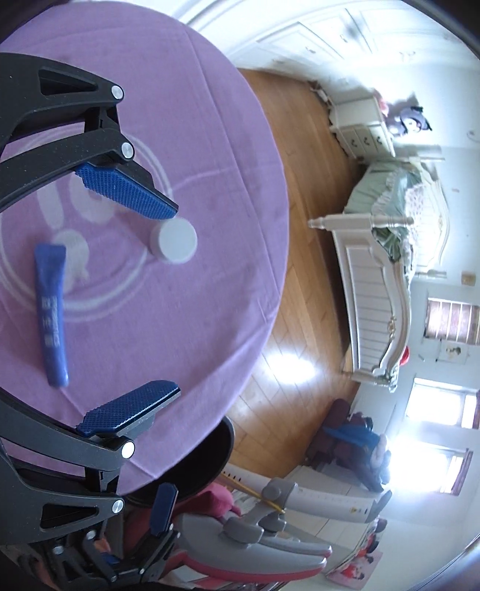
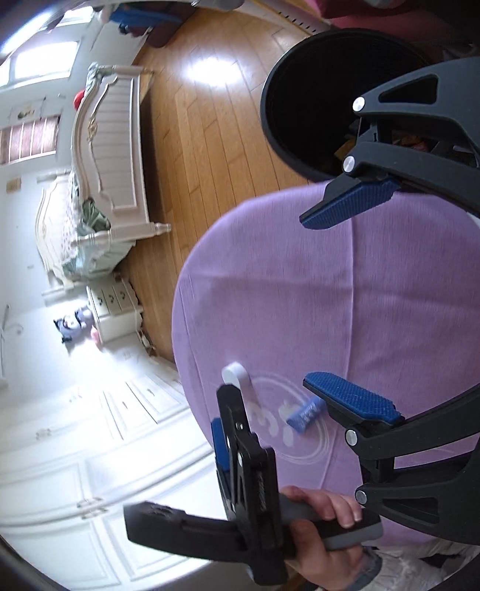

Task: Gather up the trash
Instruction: 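Move both open grippers back to the blue tube and white cap, then grasp the white round cap with the left gripper while the right grasps the blue probiotics tube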

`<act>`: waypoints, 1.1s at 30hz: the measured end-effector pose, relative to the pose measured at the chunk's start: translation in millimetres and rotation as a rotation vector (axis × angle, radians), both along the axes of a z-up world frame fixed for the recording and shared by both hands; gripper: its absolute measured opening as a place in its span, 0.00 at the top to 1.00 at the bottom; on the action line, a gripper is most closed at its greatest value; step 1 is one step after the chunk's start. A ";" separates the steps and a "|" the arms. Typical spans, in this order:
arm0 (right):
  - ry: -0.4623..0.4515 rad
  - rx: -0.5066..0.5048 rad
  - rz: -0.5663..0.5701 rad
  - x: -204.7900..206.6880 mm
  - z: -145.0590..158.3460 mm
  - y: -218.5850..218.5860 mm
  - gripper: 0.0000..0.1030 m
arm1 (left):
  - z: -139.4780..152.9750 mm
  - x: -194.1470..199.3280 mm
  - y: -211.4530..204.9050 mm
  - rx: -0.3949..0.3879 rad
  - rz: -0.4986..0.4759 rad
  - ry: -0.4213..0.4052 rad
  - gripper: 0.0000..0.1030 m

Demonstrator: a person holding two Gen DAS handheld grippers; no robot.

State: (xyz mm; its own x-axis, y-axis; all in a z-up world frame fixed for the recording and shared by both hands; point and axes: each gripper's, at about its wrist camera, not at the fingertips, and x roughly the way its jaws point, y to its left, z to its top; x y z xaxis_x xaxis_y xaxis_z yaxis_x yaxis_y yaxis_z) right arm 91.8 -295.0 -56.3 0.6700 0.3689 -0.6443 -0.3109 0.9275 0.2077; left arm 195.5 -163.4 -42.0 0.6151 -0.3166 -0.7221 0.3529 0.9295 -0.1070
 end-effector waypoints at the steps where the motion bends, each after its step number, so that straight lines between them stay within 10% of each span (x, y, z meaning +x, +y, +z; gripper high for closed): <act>1: 0.004 -0.006 0.020 0.5 0.0 6.1 0.25 | -2.5 3.3 3.9 0.008 0.003 0.005 0.18; 20: 0.101 -0.211 0.323 12.8 -15.4 101.6 0.39 | -43.3 38.5 20.2 0.069 0.010 0.089 0.50; 24: 0.125 -0.251 0.361 15.6 -19.4 115.2 0.54 | -43.0 42.1 21.4 0.085 0.040 0.068 0.67; 33: 0.152 -0.244 0.333 16.6 -20.3 116.9 0.83 | -44.4 40.1 32.3 0.042 0.052 0.066 0.67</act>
State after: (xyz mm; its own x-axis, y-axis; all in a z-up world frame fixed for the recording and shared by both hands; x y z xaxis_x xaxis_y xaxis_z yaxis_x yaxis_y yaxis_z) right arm 108.4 -178.2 -76.6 0.4309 0.3735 -0.8215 -0.5845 0.8091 0.0613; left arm 235.6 -131.1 -86.4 0.5805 -0.2538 -0.7737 0.2973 0.9507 -0.0888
